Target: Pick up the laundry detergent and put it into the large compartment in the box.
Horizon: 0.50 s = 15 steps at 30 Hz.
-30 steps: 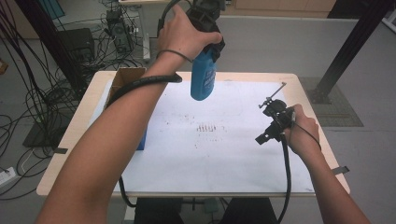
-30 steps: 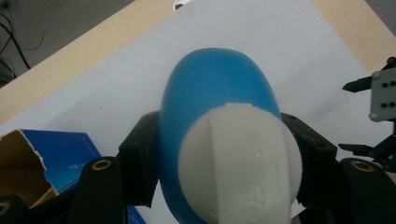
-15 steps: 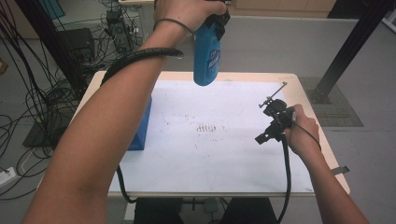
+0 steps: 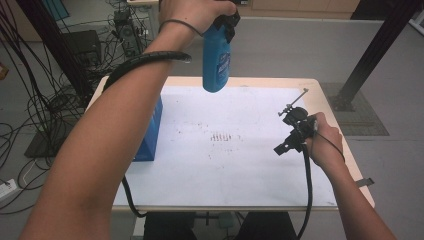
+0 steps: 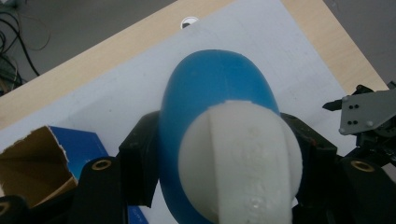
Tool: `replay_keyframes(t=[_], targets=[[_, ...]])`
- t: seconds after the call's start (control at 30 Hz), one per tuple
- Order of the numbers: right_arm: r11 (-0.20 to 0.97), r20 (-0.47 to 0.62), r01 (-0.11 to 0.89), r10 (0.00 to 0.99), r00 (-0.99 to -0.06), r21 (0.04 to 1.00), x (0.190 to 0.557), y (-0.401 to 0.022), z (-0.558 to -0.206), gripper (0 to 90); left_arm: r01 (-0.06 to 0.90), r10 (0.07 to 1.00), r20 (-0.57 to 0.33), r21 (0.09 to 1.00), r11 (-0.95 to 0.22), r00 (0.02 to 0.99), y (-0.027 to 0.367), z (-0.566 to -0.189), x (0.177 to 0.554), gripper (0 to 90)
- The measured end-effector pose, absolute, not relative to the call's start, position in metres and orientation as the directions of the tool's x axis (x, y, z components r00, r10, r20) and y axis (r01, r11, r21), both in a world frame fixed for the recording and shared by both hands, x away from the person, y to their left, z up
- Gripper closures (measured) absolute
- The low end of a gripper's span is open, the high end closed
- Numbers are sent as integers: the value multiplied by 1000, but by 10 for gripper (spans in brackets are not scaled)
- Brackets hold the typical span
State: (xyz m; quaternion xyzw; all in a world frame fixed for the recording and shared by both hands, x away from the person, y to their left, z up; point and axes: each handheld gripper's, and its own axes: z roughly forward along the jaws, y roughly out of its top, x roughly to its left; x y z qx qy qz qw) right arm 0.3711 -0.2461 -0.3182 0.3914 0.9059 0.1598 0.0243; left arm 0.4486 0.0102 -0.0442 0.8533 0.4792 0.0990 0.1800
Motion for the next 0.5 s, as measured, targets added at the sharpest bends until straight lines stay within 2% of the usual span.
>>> replay_keyframes(t=[0.5], targets=[[648,74,697,714,-696,306,373,-246,-317,50,842,923,-14,415,-346,386,69,-36,452,379]])
